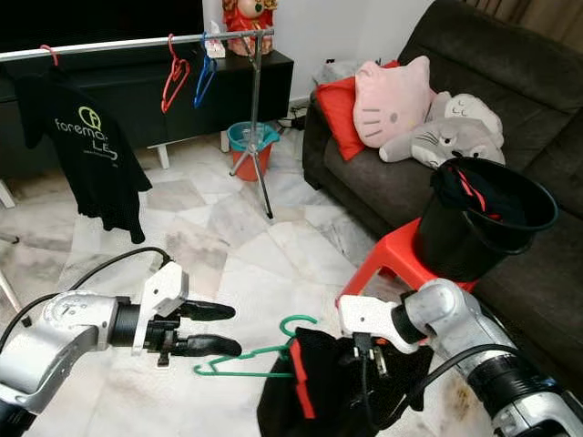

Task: Hang hanger

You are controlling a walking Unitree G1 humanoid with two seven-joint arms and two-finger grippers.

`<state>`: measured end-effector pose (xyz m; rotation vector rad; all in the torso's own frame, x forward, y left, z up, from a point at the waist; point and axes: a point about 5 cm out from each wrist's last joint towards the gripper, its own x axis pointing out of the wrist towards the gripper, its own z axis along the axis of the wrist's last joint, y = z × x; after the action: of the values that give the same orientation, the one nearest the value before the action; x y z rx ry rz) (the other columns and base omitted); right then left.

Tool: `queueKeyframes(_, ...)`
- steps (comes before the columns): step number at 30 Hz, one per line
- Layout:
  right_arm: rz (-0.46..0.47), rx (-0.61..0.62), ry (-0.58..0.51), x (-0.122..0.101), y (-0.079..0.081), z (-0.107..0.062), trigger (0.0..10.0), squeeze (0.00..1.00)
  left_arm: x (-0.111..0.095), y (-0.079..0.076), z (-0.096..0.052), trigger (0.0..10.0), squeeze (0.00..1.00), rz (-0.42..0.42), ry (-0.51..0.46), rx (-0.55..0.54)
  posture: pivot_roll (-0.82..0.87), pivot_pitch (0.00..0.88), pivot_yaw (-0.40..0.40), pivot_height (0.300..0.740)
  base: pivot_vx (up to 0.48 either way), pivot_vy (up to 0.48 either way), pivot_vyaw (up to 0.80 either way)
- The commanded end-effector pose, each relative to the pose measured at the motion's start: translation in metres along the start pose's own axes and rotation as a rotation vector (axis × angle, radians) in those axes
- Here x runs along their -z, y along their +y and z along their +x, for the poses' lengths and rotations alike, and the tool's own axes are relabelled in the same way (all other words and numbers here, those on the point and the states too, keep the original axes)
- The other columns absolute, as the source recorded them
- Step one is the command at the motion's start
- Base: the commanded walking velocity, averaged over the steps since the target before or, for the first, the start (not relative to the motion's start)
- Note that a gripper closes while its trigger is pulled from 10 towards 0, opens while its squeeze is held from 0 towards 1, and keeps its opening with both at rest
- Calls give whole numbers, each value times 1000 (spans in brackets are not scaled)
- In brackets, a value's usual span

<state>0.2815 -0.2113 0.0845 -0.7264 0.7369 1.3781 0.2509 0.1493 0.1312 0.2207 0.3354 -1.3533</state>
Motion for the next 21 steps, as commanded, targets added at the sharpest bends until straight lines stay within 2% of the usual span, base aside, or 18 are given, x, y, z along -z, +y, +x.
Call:
queueKeyframes(1, -26, 33, 34, 1, -6, -9, 0, 0, 2, 4, -4, 10000, 1000, 14, 30, -46, 167, 0, -159, 740, 0, 0, 0)
queueKeyframes(3, -25, 38, 42, 2, -7, -9, 0, 0, 4, 6, -5, 10000, 1000, 20, 36, -71, 167, 0, -159, 740, 0, 0, 0)
queueKeyframes(4, -22, 44, 51, 3, -7, -9, 0, 0, 5, 10, -7, 10000, 1000, 27, 35, -117, 164, 0, -157, 740, 0, 0, 0)
queueKeyframes(5, -22, 60, 77, 8, -8, -10, 0, 0, 10, 19, -12, 10000, 486, 46, 31, -238, 164, 0, -155, 740, 0, 0, 0)
queueKeyframes(6, -20, 64, 84, 9, -8, -10, 0, 0, 13, 23, -14, 10000, 0, 40, 29, -289, 164, 0, -155, 740, 0, 0, 0)
queueKeyframes(8, -12, 70, 88, 12, -9, -10, 0, 0, 20, 28, -18, 10000, 0, 27, 32, -372, 167, 0, -156, 740, 0, 0, 0)
queueKeyframes(15, 4, 156, 84, 15, -17, -12, 0, 0, 34, 32, -25, 10000, 0, -4, 14, -546, 165, 0, -153, 740, 0, 0, 0)
queueKeyframes(17, 10, 208, 73, 14, -22, -14, 0, 0, 39, 38, -28, 10000, 0, -22, 20, -635, 164, 0, -154, 740, 0, 0, 0)
queueKeyframes(19, 42, 350, 56, 11, -36, -18, 0, 0, 47, 52, -37, 10000, 0, -37, 41, -844, 167, 0, -154, 740, 0, 0, 0)
queueKeyframes(21, 58, 425, 42, 10, -43, -20, 0, 0, 51, 57, -42, 10000, 0, -63, 34, -951, 167, 0, -153, 740, 0, 0, 0)
